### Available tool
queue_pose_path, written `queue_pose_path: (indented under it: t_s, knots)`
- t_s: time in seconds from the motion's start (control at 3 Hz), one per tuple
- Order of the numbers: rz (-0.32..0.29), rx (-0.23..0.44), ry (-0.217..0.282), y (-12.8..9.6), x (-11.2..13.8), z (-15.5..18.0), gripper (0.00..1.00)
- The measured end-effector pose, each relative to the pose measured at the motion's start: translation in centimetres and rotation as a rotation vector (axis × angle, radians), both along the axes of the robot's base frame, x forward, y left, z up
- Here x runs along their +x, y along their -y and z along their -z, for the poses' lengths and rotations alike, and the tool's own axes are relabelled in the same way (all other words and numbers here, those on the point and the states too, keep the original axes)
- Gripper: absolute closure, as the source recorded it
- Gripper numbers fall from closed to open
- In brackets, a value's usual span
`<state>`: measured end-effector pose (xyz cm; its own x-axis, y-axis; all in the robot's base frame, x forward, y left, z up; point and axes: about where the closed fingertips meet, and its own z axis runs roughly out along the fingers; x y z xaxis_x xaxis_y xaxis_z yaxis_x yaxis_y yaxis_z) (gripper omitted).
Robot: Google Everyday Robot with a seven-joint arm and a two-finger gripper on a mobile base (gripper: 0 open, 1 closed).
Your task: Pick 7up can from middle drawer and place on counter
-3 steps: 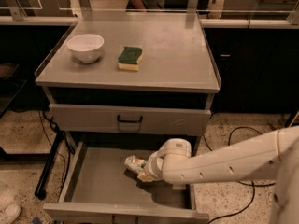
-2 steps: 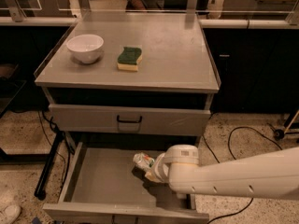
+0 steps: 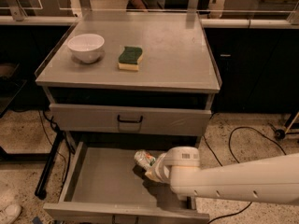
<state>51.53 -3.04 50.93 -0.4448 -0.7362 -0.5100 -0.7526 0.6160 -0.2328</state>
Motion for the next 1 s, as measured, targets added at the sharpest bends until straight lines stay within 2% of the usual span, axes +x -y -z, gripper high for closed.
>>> queue_pose_path:
  t_s: [0.67, 1.0]
  knots:
    - [0.061, 0.009, 0.137, 2.7, 0.1, -5.4, 1.0]
    - [0.049, -0.007, 0.151, 3.7, -0.7, -6.8, 1.0]
